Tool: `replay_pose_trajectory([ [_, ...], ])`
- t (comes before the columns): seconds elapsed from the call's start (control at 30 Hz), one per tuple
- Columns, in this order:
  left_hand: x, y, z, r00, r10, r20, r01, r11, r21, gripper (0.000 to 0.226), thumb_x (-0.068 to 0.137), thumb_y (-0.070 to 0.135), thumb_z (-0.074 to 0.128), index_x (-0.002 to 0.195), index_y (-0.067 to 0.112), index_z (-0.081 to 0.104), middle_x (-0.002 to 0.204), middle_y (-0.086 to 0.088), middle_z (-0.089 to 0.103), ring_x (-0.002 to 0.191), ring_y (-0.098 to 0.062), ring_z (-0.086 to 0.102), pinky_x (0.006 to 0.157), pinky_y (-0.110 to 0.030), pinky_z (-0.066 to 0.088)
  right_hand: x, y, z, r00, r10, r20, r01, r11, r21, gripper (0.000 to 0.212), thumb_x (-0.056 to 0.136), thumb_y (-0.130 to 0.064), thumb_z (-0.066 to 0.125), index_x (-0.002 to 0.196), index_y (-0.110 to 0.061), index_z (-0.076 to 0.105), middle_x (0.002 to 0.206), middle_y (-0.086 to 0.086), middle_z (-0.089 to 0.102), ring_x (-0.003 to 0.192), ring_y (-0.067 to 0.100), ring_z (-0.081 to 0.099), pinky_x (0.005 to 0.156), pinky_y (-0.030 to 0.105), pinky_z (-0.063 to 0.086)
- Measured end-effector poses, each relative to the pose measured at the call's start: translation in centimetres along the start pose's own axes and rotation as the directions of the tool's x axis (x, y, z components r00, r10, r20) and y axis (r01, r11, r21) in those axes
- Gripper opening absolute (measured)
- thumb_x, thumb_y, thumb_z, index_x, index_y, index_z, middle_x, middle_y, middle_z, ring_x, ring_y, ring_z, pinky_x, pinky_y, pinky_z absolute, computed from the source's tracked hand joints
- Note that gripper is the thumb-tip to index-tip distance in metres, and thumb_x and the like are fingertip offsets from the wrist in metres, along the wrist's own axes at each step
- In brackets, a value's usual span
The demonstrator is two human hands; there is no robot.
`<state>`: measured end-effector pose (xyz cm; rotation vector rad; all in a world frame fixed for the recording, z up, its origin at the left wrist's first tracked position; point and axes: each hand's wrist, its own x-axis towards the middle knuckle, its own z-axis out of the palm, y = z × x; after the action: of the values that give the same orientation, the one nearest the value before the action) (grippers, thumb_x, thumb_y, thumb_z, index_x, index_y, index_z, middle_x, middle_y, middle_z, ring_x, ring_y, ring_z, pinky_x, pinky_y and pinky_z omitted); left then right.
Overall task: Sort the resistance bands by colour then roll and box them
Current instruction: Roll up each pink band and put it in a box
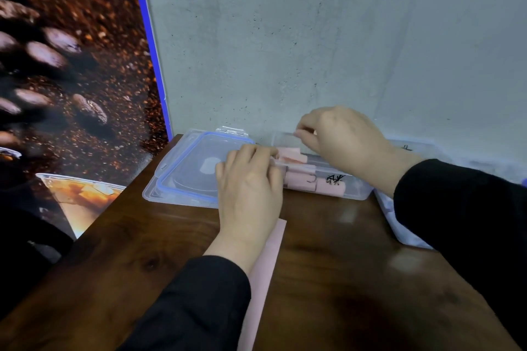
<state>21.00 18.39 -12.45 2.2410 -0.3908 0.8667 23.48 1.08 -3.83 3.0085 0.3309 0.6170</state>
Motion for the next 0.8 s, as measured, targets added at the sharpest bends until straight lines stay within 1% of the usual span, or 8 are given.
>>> replay_pose_trajectory([
  [0.17, 0.7, 1.9, -2.5, 0.998, -0.053, -0.015, 0.05, 0.989, -0.14, 0.018, 0.097, 0.018, 0.051, 0.101, 0.016, 0.067, 0.097, 0.003, 0.064, 0.089, -0.019, 0.055, 0.081, -0.037, 0.045, -7.3, -4.6, -0.7, 0.995, 0.094, -0.012, -0.087, 0.958, 0.275, 0.022, 0.1, -0.035, 0.056, 0.094, -0.024, 0.073, 0.09, -0.005, 0.07, 0.082, 0.019, 0.062, 0.073, 0.039, 0.052],
  [0.27, 0.8, 2.6, -5.6, 0.977, -0.153, 0.151, 0.181, 0.965, -0.192, 0.017, 0.1, 0.02, 0.05, 0.102, 0.019, 0.067, 0.094, 0.007, 0.065, 0.084, -0.013, 0.055, 0.072, -0.024, 0.039, -12.1, -7.7, 0.3, 0.991, 0.135, -0.013, -0.114, 0.886, 0.448, 0.018, 0.098, -0.034, 0.06, 0.106, -0.026, 0.075, 0.097, -0.013, 0.066, 0.081, 0.001, 0.051, 0.075, 0.024, 0.045],
  [0.37, -0.9, 2.1, -9.1, 0.905, -0.164, 0.393, 0.215, 0.972, -0.09, 0.019, 0.101, 0.022, 0.048, 0.104, 0.025, 0.067, 0.085, 0.013, 0.062, 0.078, -0.008, 0.055, 0.066, -0.02, 0.039, -15.5, -10.3, 2.0, 0.984, 0.168, 0.05, -0.167, 0.803, 0.572, 0.027, 0.099, -0.034, 0.06, 0.124, -0.03, 0.069, 0.109, -0.02, 0.059, 0.096, -0.004, 0.054, 0.087, 0.015, 0.045],
  [0.43, -2.8, 0.8, -11.0, 0.841, -0.15, 0.52, 0.155, 0.987, 0.033, 0.023, 0.102, 0.023, 0.049, 0.114, 0.029, 0.067, 0.098, 0.014, 0.066, 0.09, -0.005, 0.059, 0.076, -0.019, 0.044, -16.8, -11.5, 2.7, 0.984, 0.154, 0.093, -0.179, 0.774, 0.607, 0.035, 0.099, -0.04, 0.055, 0.132, -0.032, 0.065, 0.124, -0.022, 0.058, 0.112, -0.003, 0.055, 0.1, 0.022, 0.047],
  [0.5, -4.7, -0.7, -12.4, 0.778, -0.135, 0.614, 0.084, 0.99, 0.111, 0.029, 0.103, 0.025, 0.05, 0.127, 0.032, 0.064, 0.119, 0.013, 0.064, 0.11, -0.006, 0.058, 0.093, -0.022, 0.045, -17.5, -12.2, 2.7, 0.984, 0.124, 0.13, -0.178, 0.783, 0.596, 0.042, 0.1, -0.043, 0.051, 0.141, -0.035, 0.057, 0.143, -0.021, 0.051, 0.13, -0.001, 0.047, 0.114, 0.027, 0.038],
  [0.6, -7.4, -2.6, -13.0, 0.707, -0.08, 0.703, 0.051, 0.997, 0.062, 0.039, 0.103, 0.029, 0.049, 0.14, 0.035, 0.054, 0.141, 0.015, 0.053, 0.13, -0.003, 0.046, 0.112, -0.025, 0.036, -17.8, -12.7, 2.5, 0.977, 0.096, 0.19, -0.187, 0.815, 0.548, 0.045, 0.105, -0.041, 0.048, 0.149, -0.035, 0.047, 0.157, -0.019, 0.037, 0.143, 0.003, 0.035, 0.121, 0.024, 0.021],
  [0.7, -9.6, -2.5, -12.0, 0.707, -0.012, 0.707, -0.047, 0.997, 0.064, 0.046, 0.104, 0.024, 0.042, 0.149, 0.037, 0.043, 0.156, 0.011, 0.039, 0.146, -0.004, 0.026, 0.123, -0.031, 0.013, -18.1, -13.3, 2.4, 0.977, 0.067, 0.203, -0.165, 0.84, 0.517, 0.046, 0.105, -0.043, 0.047, 0.15, -0.037, 0.045, 0.161, -0.016, 0.034, 0.147, 0.004, 0.031, 0.125, 0.028, 0.013],
  [0.8, -10.5, -0.5, -10.7, 0.755, 0.014, 0.656, -0.058, 0.997, 0.046, 0.046, 0.104, 0.019, 0.039, 0.148, 0.03, 0.045, 0.155, 0.009, 0.042, 0.147, -0.006, 0.027, 0.123, -0.029, 0.009, -18.5, -13.2, 2.1, 0.969, 0.131, 0.211, -0.231, 0.786, 0.574, 0.047, 0.104, -0.041, 0.05, 0.151, -0.034, 0.045, 0.161, -0.018, 0.034, 0.146, 0.003, 0.032, 0.122, 0.024, 0.019],
])
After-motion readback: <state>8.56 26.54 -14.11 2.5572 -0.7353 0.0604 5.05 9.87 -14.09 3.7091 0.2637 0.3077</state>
